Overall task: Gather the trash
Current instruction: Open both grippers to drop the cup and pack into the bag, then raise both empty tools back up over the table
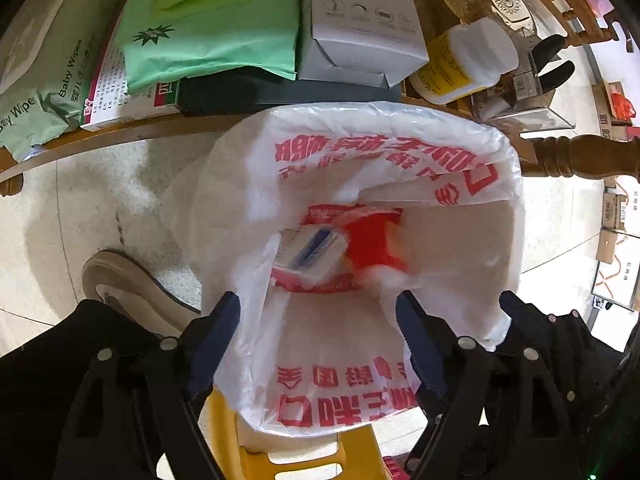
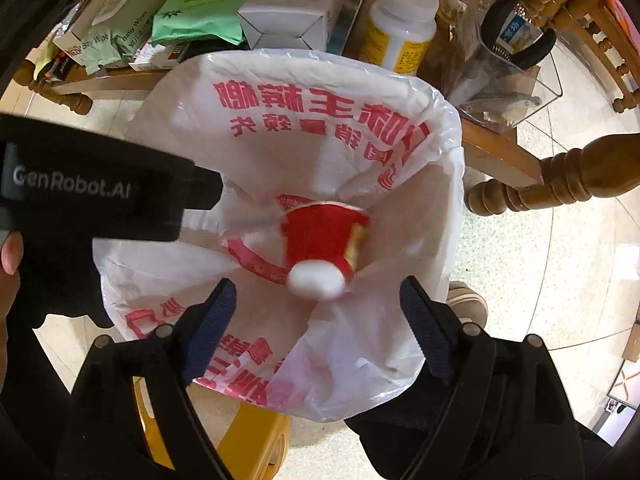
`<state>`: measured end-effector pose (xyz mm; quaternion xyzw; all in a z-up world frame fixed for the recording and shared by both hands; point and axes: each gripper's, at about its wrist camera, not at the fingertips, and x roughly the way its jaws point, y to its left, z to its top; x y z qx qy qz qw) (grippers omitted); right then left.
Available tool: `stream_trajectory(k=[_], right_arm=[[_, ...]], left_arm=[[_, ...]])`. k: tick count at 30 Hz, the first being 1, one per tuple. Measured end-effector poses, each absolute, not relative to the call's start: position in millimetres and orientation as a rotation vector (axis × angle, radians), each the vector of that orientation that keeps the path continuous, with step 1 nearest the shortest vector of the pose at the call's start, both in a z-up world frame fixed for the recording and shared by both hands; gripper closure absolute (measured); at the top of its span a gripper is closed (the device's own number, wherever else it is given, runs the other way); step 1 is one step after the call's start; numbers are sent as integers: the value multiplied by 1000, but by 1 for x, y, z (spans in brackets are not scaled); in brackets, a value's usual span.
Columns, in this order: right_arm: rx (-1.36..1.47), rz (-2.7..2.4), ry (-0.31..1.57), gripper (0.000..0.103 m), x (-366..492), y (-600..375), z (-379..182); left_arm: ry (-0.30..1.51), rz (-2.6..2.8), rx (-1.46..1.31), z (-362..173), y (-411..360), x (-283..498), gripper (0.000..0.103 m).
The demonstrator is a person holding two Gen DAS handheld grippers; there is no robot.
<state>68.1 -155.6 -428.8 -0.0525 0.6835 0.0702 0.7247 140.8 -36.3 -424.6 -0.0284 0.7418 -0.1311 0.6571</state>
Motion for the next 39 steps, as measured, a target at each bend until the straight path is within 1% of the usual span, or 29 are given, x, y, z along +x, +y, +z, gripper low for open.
stream_trajectory(k=[13, 24, 27, 31, 32, 33, 34, 35, 39], right_arm=[[-92, 156, 1497, 21, 71, -161, -426], [-70, 149, 1460, 21, 64, -160, -403], [-66, 163, 1449, 21, 54, -160, -384], [-35, 185, 1405, 21, 36, -168, -344], [-28, 191, 1387, 19, 32, -171, -333], [-27, 196, 1362, 15, 26, -174, -317], [-30, 197, 1343, 14, 23, -177, -307], [-34, 200, 1324, 13, 19, -180, -296], [-51, 211, 1249, 12, 11, -187, -242]], left_arm=[[1655, -285, -49, -417, -36, 136, 24], [1591, -251, 0, -397, -26, 122, 24], [1555, -236, 16, -378, -21, 115, 24], [1487, -237, 47, -337, -12, 96, 24], [1470, -248, 49, -325, -8, 89, 24], [1452, -257, 57, -314, -5, 82, 24], [1430, -262, 74, -298, -1, 73, 22], [1414, -262, 89, -287, 2, 67, 18], [1366, -268, 165, -236, 13, 45, 15]])
